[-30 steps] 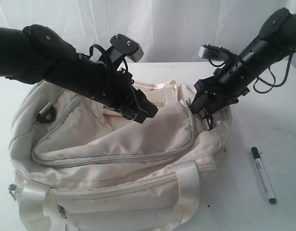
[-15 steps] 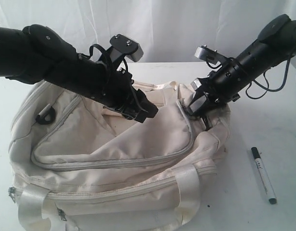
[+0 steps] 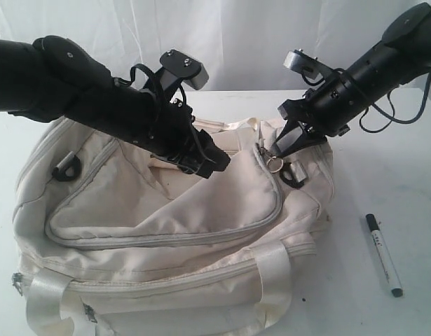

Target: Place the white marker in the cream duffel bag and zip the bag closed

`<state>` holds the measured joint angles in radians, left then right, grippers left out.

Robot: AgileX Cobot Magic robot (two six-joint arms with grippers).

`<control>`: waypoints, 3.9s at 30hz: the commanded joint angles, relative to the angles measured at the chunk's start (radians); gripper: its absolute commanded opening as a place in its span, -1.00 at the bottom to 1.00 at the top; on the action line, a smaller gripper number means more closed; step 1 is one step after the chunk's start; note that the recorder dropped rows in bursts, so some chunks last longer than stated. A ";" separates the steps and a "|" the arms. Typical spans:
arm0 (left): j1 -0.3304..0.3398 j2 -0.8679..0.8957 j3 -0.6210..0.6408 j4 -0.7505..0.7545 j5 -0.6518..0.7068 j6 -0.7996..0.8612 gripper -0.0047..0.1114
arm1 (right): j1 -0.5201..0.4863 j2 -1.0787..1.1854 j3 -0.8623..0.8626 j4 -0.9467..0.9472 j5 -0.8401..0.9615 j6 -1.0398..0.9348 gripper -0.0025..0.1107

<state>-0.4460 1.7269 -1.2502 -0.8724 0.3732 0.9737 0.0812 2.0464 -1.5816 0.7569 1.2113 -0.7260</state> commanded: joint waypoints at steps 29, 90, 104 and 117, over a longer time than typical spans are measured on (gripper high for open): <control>-0.007 -0.005 0.004 -0.025 0.019 -0.010 -0.02 | -0.001 0.090 -0.002 0.084 0.010 0.051 -0.37; 0.176 0.593 -0.721 -0.205 0.544 -0.168 -0.07 | 0.015 -0.021 0.000 -0.015 0.010 0.182 -0.96; 0.161 0.704 -0.873 -0.263 0.582 -0.415 -0.07 | 0.057 -0.022 0.000 -0.036 0.010 0.182 -0.96; 0.086 0.764 -0.933 -0.238 0.562 -0.447 -0.07 | 0.057 -0.022 0.000 -0.036 0.010 0.182 -0.96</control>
<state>-0.3379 2.4853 -2.1765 -1.1120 0.9261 0.5330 0.1342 2.0399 -1.5816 0.7163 1.2129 -0.5435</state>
